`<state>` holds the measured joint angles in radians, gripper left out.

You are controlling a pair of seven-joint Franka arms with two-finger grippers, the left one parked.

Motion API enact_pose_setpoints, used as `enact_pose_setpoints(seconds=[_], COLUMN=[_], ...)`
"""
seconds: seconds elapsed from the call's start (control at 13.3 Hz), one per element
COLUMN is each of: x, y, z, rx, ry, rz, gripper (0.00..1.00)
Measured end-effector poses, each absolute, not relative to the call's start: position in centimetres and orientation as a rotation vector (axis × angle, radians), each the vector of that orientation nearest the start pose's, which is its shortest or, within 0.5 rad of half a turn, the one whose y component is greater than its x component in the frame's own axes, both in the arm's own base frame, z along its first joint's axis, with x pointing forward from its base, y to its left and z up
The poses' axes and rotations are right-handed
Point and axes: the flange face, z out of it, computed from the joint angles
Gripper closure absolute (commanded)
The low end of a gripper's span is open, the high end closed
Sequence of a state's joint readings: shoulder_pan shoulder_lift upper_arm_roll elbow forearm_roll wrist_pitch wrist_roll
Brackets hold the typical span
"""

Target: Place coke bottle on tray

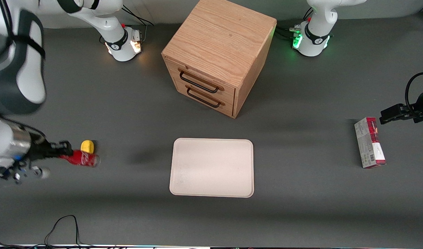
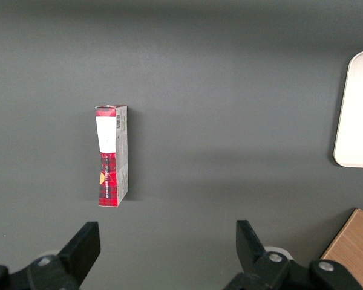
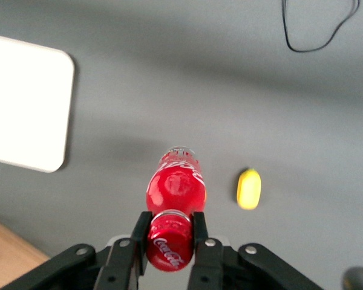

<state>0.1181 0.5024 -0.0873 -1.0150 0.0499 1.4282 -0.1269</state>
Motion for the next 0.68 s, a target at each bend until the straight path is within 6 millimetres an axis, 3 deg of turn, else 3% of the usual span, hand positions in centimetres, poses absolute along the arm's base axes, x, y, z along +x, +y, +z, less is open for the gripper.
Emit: enact_pose_setpoints(seconds=[0.15,0.3,0.45,0.68], x=[64.8,62.8,62.8,65.5], y=[4.5,6.1,10.4,19.1], z=[59.8,61.2,60.1,54.8], rx=[-3.106,-3.104,-3.120,-3.147], ry=[-0.279,-0.265,-0.174,-0.039], rz=[0.159,0.166,0.173,0.152], gripper=[1.00,1.00,1.00,1.00])
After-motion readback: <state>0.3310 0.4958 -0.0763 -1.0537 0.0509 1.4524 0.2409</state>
